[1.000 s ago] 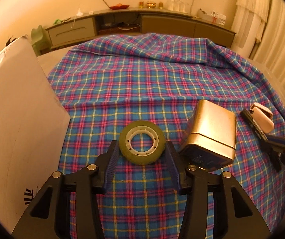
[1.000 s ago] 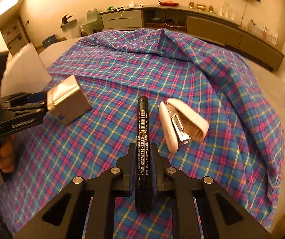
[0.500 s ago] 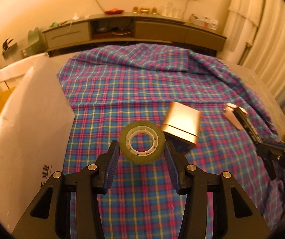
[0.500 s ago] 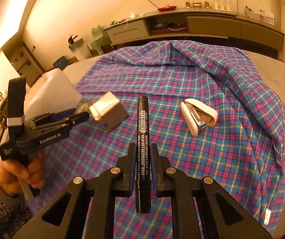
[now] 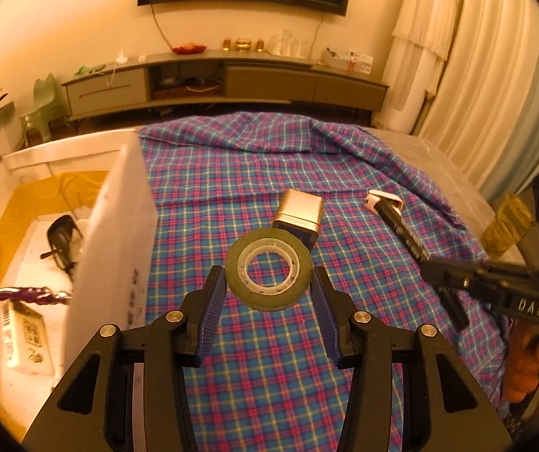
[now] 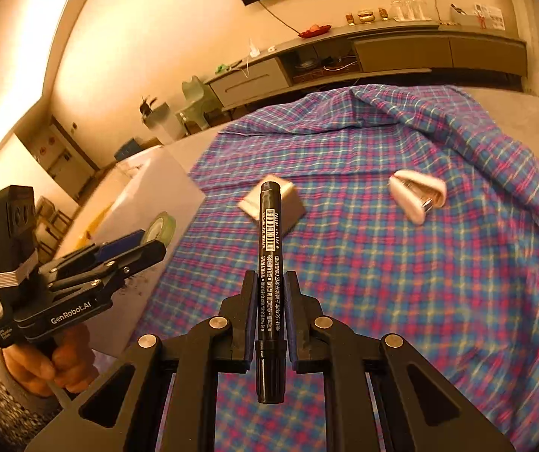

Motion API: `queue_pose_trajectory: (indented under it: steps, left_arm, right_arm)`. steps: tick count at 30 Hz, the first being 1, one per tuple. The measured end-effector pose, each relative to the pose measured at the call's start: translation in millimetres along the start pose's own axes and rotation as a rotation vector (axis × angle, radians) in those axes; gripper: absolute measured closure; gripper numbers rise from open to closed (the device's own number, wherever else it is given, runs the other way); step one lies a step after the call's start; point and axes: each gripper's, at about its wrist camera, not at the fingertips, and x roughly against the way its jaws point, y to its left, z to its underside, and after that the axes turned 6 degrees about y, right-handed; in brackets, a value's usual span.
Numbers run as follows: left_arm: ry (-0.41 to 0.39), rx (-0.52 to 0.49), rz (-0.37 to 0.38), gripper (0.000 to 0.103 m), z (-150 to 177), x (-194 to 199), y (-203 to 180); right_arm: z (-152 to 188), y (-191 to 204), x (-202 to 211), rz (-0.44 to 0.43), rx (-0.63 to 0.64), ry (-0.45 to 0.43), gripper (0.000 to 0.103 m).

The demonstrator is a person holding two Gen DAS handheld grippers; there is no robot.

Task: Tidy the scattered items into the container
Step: 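Carry the green tape roll with the left tool while the right tool carries the marker over the container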

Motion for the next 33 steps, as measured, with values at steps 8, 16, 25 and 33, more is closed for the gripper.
queue_pose_trajectory:
  steps: [8,16,25,33]
  left_arm:
    - [-0.066,0.025,0.048,0.055,7,42,16]
    - [-0.112,0.036,0.079,0.055,15,73,25]
    - [-0.161,0.069,0.116,0.055,22,102,39]
    - [-0.196,0.104,0.144,0.055,31,130,58]
  right_arm:
    - [29,40,1,-0.017,0.012,-0.028,0.088]
    - [46,76,8,-0.004,0.044,-0.057,0.088]
    - [54,119,25,-0.003,0.081,-0.073,0.088]
    - [60,162,37,-0.003,0.139,-0.088,0.088]
